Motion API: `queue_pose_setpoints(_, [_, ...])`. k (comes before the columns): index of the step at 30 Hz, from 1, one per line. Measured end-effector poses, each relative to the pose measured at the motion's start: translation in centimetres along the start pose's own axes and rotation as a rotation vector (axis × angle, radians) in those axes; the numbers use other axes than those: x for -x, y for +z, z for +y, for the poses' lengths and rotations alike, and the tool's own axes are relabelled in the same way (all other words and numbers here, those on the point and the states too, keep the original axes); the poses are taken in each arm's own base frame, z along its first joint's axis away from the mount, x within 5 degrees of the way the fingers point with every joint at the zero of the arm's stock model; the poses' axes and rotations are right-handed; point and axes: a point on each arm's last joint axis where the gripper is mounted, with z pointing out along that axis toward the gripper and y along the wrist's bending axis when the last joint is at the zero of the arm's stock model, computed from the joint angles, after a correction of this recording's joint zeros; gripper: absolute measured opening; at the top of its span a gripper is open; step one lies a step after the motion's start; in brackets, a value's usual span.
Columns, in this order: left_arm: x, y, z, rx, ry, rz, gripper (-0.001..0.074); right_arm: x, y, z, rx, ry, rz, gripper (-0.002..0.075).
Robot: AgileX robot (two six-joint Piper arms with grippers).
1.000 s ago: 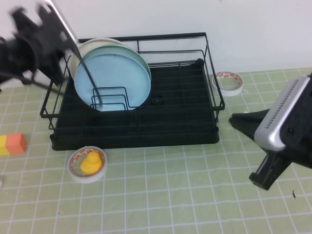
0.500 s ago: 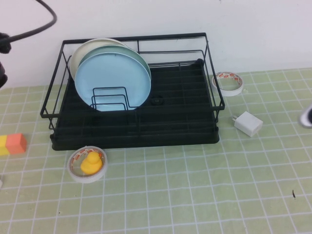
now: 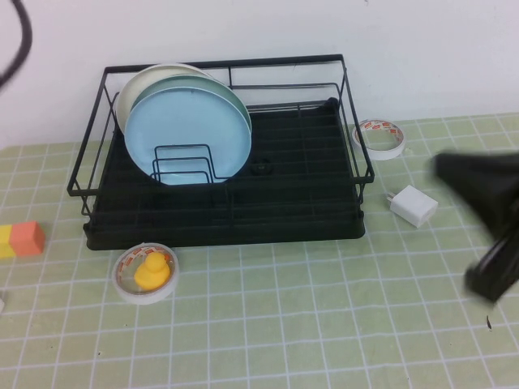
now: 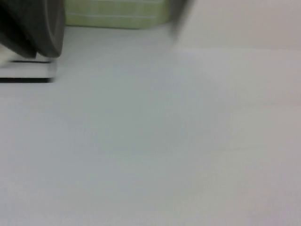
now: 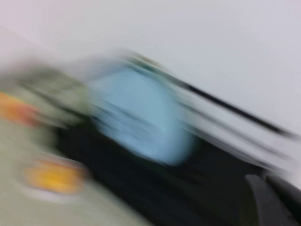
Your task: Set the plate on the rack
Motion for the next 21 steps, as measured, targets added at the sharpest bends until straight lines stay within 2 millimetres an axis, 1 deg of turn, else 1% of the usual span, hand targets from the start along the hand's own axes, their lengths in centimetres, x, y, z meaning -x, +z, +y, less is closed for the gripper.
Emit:
queue_pose_setpoints(2, [-0.5,-1.4,-0.4,-0.115,-0.006,-0.027,0.0000,0.2,0.1,1.5,0.172,0.045,-0.031,-0.0002])
queue_pose_setpoints(4, [-1.3,-2.7,-1.0,-0.241,-0.005,-0.049,0.0000,-0.4,0.2,2.8,0.316,0.085,0.034,-0.0002])
queue_pose_setpoints(5, [-1.8,-3.3,-1.2,-0.302,-0.003,-0.059,0.0000,-1.0,0.3,3.2,0.362,0.127,0.096,-0.0002])
queue_pose_setpoints(7, [-2.8,-4.4,-2.0,-0.425,0.012,-0.071,0.0000,-2.8,0.3,3.9,0.440,0.132,0.292,-0.0002])
queue_pose_setpoints(9, [-3.9,-5.2,-2.6,-0.528,0.034,-0.078,0.0000,-4.9,-0.2,3.8,0.442,0.071,0.516,-0.0002])
queue_pose_setpoints(11, [-5.4,-5.7,-3.5,-0.616,0.068,-0.066,0.0000,-6.6,-0.9,3.0,0.369,0.031,0.728,-0.0002])
queue_pose_setpoints(12, [-6.0,-6.0,-3.8,-0.658,0.078,-0.063,0.0000,-7.4,-1.3,2.4,0.301,0.006,0.832,-0.0002])
queue_pose_setpoints(13, [-6.9,-6.2,-4.2,-0.697,0.087,-0.048,0.0000,-8.0,-1.8,1.6,0.221,-0.020,0.920,-0.0002])
queue_pose_setpoints(14, [-7.4,-6.4,-4.5,-0.733,0.084,-0.042,0.0000,-8.3,-2.2,1.0,0.146,-0.024,0.988,-0.0002])
queue_pose_setpoints(15, [-8.2,-6.5,-4.8,-0.771,0.083,-0.023,0.0000,-8.5,-2.6,0.2,0.064,-0.058,1.038,-0.0002])
queue_pose_setpoints(16, [-8.9,-6.7,-5.1,-0.812,0.072,-0.005,0.0000,-8.6,-3.1,-0.5,-0.012,-0.089,1.068,-0.0002])
queue_pose_setpoints(18, [-9.9,-7.2,-5.7,-0.895,0.045,0.029,0.0000,-8.2,-3.8,-1.5,-0.121,-0.121,1.064,-0.0002])
queue_pose_setpoints(21, [-11.3,-8.3,-6.5,-1.047,-0.012,0.090,0.0000,-7.1,-4.8,-2.0,-0.208,-0.112,0.962,-0.0002])
